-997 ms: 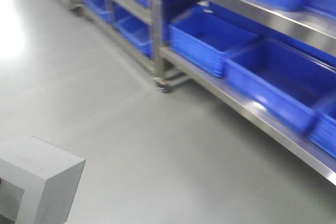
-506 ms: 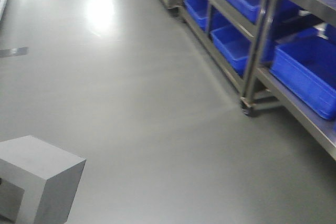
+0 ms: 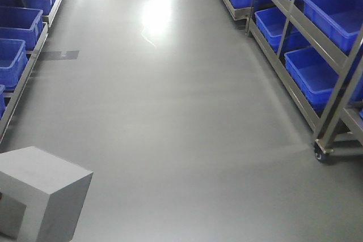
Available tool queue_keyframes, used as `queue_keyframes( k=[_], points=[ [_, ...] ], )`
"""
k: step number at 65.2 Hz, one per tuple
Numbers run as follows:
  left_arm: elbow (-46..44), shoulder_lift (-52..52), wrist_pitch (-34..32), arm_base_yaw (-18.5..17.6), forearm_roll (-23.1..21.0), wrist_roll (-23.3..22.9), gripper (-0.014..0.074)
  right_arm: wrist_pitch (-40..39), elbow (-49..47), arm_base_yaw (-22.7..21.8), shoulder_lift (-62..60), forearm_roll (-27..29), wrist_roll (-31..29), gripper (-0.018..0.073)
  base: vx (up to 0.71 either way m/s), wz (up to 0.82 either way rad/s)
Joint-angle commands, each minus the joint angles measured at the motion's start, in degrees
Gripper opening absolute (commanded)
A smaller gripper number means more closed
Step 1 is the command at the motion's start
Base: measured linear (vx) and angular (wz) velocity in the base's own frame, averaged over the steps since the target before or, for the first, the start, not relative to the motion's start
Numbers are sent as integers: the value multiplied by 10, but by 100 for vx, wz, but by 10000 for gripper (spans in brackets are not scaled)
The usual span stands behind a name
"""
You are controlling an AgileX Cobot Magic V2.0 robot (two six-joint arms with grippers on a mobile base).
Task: Sort gray base to blue bin
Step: 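Drive down the aisle between blue bin shelves carrying the block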
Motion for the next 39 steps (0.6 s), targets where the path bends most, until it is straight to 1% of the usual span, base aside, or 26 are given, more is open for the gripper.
queue_keyframes(
  k=[1, 39],
  points=[
    [-17, 5, -60, -3, -9, -3, -6, -43, 8, -3, -7, -4, -3, -9, 41, 6],
    [-17, 5, -60, -3, -9, -3, -6, -43, 8, -3, -7, -4, -3, -9, 45, 0]
  ],
)
